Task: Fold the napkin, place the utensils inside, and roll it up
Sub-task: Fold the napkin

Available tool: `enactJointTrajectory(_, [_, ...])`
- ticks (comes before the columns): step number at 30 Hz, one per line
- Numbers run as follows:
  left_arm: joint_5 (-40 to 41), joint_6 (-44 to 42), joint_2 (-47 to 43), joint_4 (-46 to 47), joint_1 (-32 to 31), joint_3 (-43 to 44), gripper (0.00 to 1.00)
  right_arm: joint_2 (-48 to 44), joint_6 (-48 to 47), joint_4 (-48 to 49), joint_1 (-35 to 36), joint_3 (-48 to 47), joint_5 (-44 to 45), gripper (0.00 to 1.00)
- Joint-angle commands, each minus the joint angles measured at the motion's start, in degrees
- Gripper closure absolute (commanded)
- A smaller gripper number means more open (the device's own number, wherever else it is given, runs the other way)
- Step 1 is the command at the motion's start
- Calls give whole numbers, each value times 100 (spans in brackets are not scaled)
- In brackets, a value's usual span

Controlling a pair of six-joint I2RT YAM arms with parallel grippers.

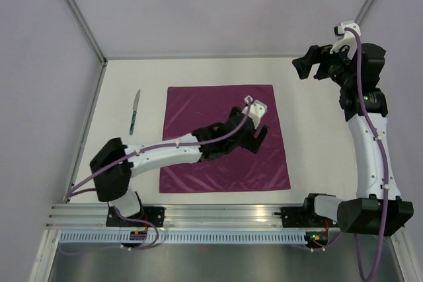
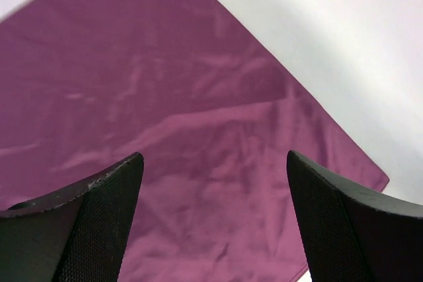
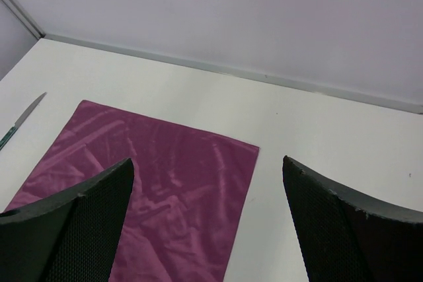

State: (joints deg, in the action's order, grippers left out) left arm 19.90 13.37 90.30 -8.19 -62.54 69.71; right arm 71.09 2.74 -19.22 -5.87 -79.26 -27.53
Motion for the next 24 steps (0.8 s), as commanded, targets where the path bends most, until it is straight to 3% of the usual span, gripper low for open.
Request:
enactJointTrajectory(1, [277,-132,653,607,-555,515,11,-156,130,-301,-20,-142,116,3])
enactJointTrajectory(6, [383,-282,1830,678,-1207,1088,22,-131,192,-328,-20,-107,72,4])
enactJointTrajectory(13, [181,-150,2675,678,-1831,1536,39,27,262,-240,-20,25,46,7])
enactJointTrajectory(24, [-162,-97,3406,713,-2201,1967,49,19,200,-187,-20,218,46,7])
